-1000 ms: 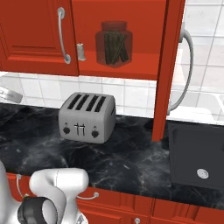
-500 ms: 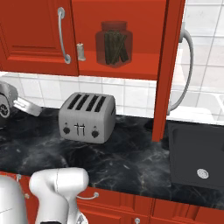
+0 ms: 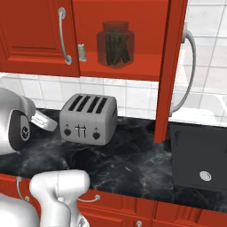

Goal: Pick the candle and jar from the dining table and place them in the open cabinet. Close the cabinet after placing the objects.

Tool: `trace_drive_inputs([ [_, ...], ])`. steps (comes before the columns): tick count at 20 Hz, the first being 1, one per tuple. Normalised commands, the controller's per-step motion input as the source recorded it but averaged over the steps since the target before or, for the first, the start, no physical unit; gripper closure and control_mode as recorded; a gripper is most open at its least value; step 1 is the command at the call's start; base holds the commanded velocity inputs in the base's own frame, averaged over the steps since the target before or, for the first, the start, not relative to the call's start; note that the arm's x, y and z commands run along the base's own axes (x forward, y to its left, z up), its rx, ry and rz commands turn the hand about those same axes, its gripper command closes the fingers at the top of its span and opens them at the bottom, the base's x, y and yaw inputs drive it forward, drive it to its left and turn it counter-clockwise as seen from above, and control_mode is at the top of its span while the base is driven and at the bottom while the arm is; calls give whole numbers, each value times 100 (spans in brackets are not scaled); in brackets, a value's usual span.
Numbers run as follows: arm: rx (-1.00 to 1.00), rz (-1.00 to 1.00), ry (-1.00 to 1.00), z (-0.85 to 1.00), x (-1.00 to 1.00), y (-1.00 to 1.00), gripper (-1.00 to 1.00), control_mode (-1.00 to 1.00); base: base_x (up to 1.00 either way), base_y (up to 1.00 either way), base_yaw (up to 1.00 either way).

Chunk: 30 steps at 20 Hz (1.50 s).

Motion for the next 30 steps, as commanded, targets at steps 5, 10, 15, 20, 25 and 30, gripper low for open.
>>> trace_drive_inputs([
  [5, 9, 0, -8, -30, 0, -30, -100, -100, 0, 0, 0],
  [10, 9, 0, -11, -22, 0, -24, -100, -100, 0, 0, 0],
  [15, 5, 0, -15, -20, -1, -30, -100, -100, 0, 0, 0],
  [20, 2, 0, -22, -36, -3, -37, -100, -100, 0, 0, 0],
  [25, 2, 1, -27, -41, -4, -31, -100, -100, 0, 0, 0],
  [30, 0, 1, -30, -51, -4, -26, -100, -100, 0, 0, 0],
])
